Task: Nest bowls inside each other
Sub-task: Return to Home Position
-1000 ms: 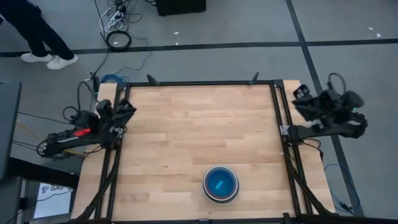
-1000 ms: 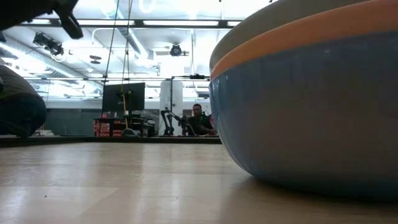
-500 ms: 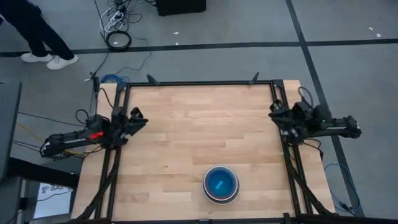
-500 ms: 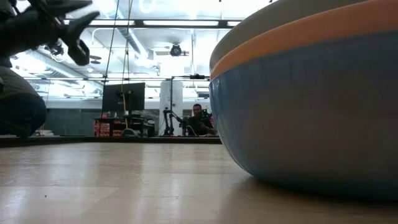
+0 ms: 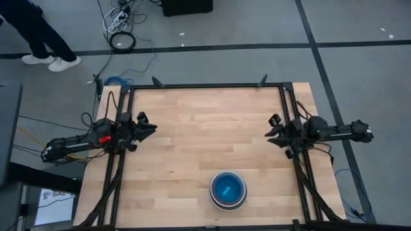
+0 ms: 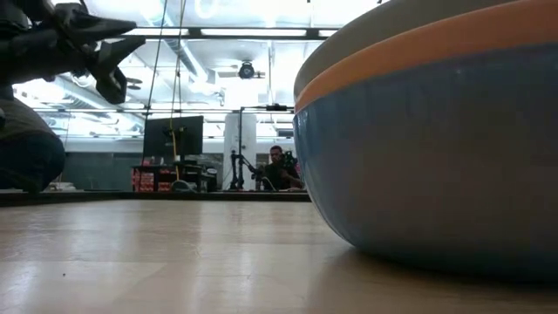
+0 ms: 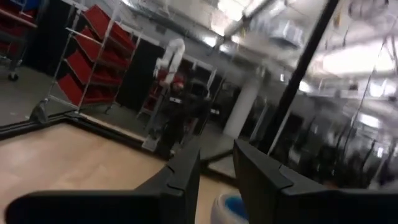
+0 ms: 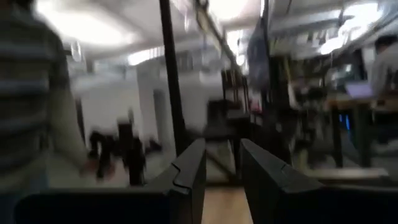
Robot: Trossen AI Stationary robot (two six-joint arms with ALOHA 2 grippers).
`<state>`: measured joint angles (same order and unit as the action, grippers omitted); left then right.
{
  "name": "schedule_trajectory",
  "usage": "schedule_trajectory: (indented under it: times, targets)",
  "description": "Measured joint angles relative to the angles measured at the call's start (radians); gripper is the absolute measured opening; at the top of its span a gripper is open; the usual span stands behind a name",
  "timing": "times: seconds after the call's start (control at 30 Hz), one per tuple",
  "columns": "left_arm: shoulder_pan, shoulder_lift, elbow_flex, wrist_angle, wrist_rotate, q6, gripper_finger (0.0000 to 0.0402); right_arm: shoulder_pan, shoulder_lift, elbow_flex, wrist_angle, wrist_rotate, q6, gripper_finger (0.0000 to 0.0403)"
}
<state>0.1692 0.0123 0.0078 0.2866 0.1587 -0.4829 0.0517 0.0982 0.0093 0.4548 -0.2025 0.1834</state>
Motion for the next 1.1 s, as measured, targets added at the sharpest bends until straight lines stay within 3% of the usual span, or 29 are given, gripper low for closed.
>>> schedule_trajectory:
  times: [0.23, 0.4, 1.1]
  targets:
    - [0.0, 0.003, 0.0, -0.251, 0.035, 0.26, 0.0106, 0.0, 0.0, 0.0, -0.381, -0.002, 0.029, 0.0089]
    - [0.0, 0.035, 0.0, -0.25, 0.029, 0.392, 0.0106, -0.001, 0.0, 0.0, -0.397, 0.005, 0.011, 0.0089]
    - [0.0, 0.034, 0.0, -0.251, 0.029, 0.341, 0.0106, -0.002, 0.184, -0.001, -0.433, 0.184, -0.184, 0.0089]
